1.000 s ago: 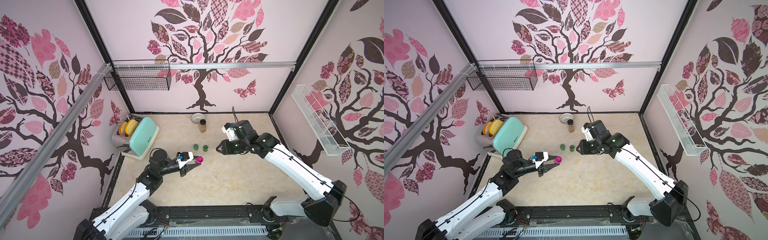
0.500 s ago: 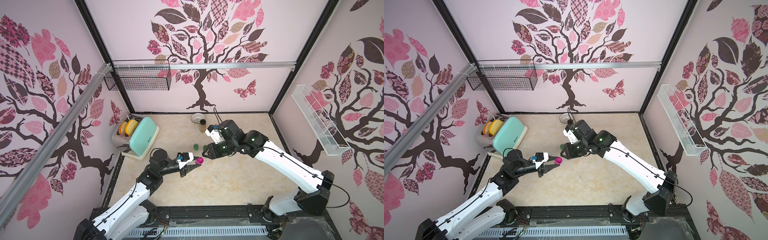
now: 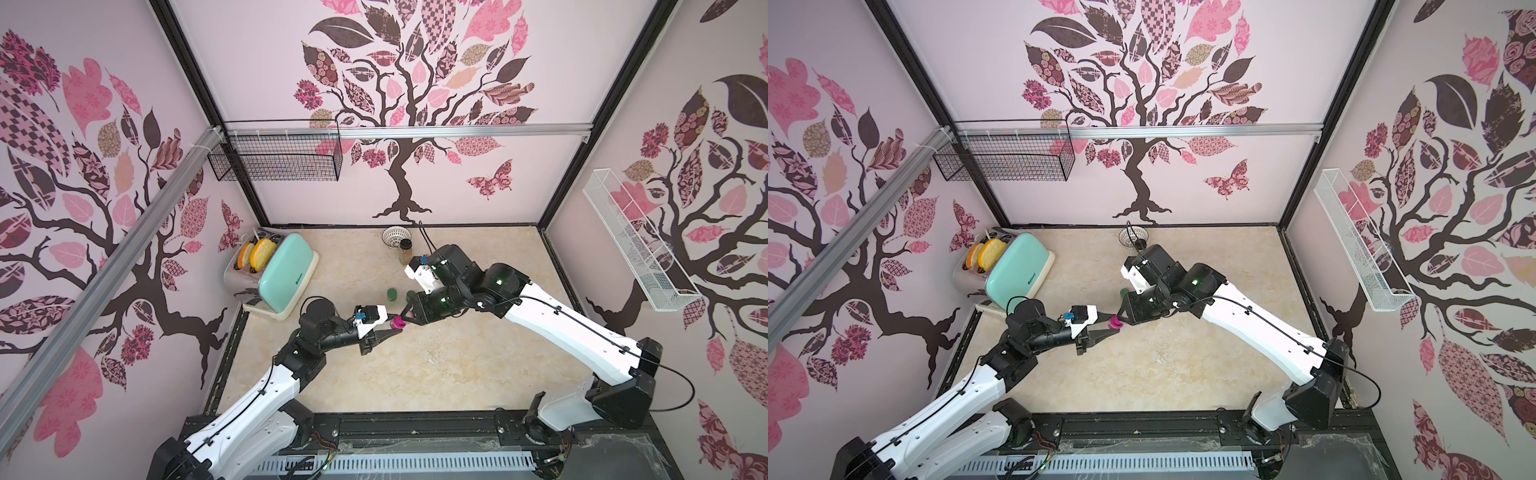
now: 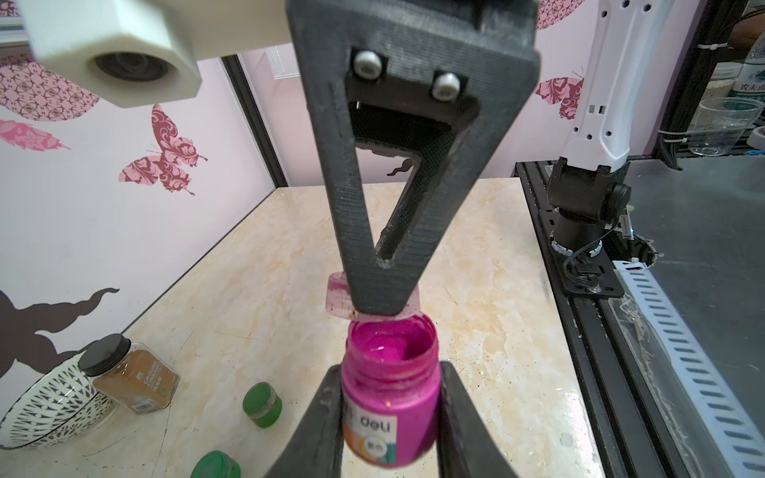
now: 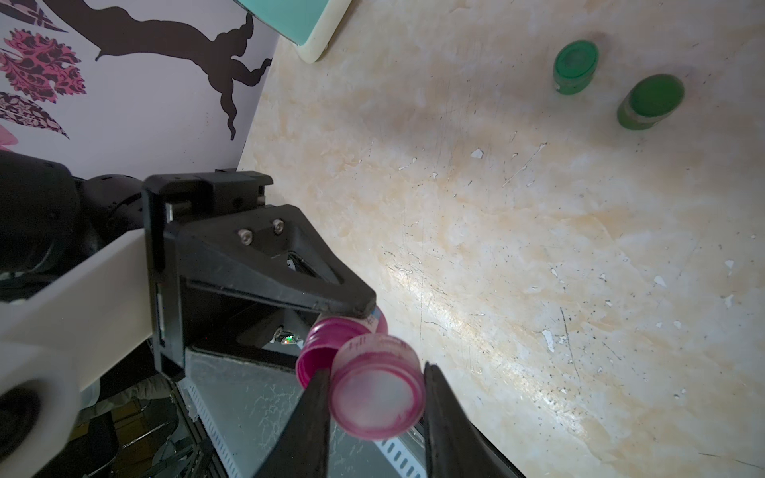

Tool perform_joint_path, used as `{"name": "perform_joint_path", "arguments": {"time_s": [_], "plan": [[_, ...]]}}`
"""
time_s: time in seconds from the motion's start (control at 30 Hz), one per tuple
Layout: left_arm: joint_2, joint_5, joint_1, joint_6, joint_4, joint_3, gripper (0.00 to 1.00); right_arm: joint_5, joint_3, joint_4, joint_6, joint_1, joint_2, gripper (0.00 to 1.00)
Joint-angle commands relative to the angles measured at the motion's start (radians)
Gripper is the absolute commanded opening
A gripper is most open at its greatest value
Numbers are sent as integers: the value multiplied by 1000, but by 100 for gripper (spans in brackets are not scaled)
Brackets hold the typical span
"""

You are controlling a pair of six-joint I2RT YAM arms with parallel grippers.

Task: Close the paint jar lid
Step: Close the lid on the paint jar.

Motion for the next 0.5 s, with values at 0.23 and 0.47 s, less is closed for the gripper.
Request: {"name": "perform_joint_path", "arguments": {"time_s": [0.23, 0.47], "plan": [[-3, 12, -5, 10, 9, 7, 23, -6, 68, 1, 14, 47, 40, 33], [-5, 12, -5, 13, 7, 6, 23, 15, 84, -27, 0, 67, 57, 34]]}}
